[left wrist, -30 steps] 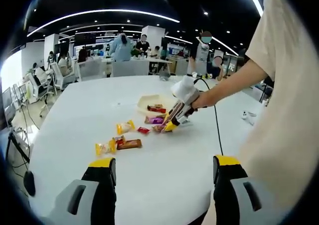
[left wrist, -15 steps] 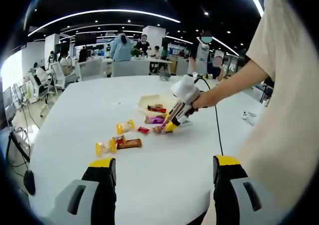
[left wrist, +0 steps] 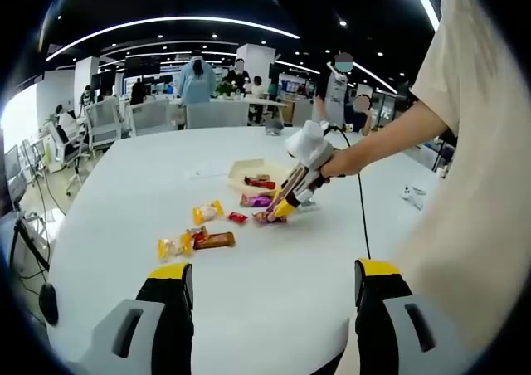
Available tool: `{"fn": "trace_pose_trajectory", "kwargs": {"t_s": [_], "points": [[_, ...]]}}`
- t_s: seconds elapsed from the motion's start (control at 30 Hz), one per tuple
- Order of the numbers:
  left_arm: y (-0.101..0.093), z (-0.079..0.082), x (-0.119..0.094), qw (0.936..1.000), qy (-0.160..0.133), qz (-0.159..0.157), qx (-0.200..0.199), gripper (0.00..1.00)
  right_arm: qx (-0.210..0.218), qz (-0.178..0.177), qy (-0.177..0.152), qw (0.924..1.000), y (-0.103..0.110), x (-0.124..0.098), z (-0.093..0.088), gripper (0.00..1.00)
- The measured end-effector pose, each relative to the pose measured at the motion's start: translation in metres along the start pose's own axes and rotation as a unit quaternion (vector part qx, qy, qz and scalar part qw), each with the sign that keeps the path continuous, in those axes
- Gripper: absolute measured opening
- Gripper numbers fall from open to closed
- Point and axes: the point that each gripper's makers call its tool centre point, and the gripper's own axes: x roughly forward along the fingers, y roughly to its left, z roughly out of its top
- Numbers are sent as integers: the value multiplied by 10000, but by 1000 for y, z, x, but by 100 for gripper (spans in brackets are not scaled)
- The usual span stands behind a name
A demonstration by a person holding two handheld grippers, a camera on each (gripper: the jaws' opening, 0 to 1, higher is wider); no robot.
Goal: Place the target food into the container with the food tongs after gripping and lifting it, then release it inside without dropping or visibly crushing the food.
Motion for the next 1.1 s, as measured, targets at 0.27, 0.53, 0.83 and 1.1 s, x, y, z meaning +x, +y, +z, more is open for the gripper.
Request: {"fn": "trace_pose_trajectory", "kwargs": {"t_s": [0.27, 0.53, 0.83, 1.1], "points": [[-1, -2, -2, 10000, 0, 29, -18, 79, 31, -92, 40, 9999, -5, 3, 3, 18], [0, -1, -5, 10000, -16, 70, -28, 79, -61, -121, -3, 9999, -3, -1, 6, 18], [-3, 0, -3, 10000, -34, 23, 13, 79, 26, -238, -246, 9994, -9, -20, 21, 18], [-4, 4, -1, 10000, -64, -4, 61, 79, 15, -351, -466, 9983, -15, -35, 37, 18]]}}
